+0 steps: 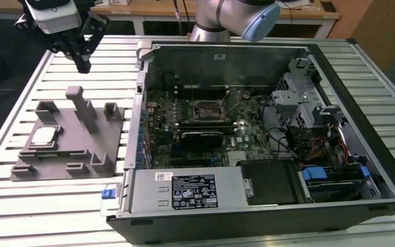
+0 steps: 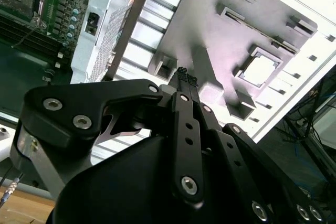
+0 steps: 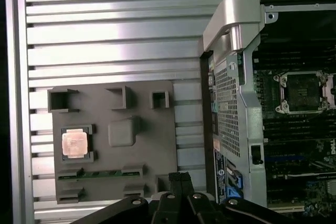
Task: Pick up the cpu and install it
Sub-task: 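Reach for the cpu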
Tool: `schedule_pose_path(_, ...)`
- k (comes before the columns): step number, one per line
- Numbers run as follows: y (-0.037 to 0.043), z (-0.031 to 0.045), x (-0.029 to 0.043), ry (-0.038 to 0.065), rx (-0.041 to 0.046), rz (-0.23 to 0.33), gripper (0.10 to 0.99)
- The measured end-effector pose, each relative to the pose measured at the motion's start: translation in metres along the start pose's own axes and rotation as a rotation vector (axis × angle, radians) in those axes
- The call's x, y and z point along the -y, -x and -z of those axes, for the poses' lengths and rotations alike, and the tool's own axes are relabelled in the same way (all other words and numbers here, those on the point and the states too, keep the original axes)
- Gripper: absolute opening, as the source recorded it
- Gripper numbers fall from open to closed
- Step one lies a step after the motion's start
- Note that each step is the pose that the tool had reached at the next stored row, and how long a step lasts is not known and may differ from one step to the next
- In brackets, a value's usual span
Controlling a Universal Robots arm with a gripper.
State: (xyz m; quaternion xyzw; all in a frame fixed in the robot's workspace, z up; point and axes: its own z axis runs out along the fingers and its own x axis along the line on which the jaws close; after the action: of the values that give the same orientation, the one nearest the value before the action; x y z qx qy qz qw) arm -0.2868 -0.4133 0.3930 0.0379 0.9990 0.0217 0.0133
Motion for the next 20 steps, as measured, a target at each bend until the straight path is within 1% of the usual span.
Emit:
schedule_pose_path(13,-0.0165,0.0004,0.0029,0.0,-0.0001,0.0,0.106)
schedule_pose_path(20,-0.024,0.0006,0.0044,0.0,0.0,0.0,0.106)
